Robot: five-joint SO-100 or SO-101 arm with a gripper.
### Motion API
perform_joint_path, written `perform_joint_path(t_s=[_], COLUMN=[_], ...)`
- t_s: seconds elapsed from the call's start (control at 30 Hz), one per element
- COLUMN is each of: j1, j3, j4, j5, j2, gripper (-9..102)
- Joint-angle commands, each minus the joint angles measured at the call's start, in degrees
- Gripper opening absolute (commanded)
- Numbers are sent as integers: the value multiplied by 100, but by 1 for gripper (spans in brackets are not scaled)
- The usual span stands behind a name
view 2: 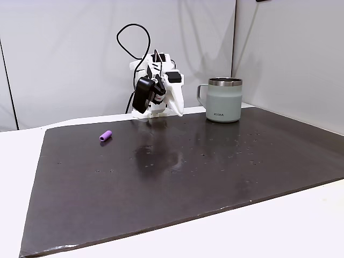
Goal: Grasp a pengrip and put it in the cup.
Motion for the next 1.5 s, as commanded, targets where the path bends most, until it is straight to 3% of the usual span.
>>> perform_joint_path(t_s=[0.0,0.37,0.7,1.1,1.47], j1=[-448,-422,633,2162,3305], j3=[-9,-18,-562,-3806,-5590], j4=[-211,-211,571,1354,1266], j5=[-255,-202,105,580,-343], j2=[44,44,-123,-4676,-7374], gripper=[0,0,0,0,0])
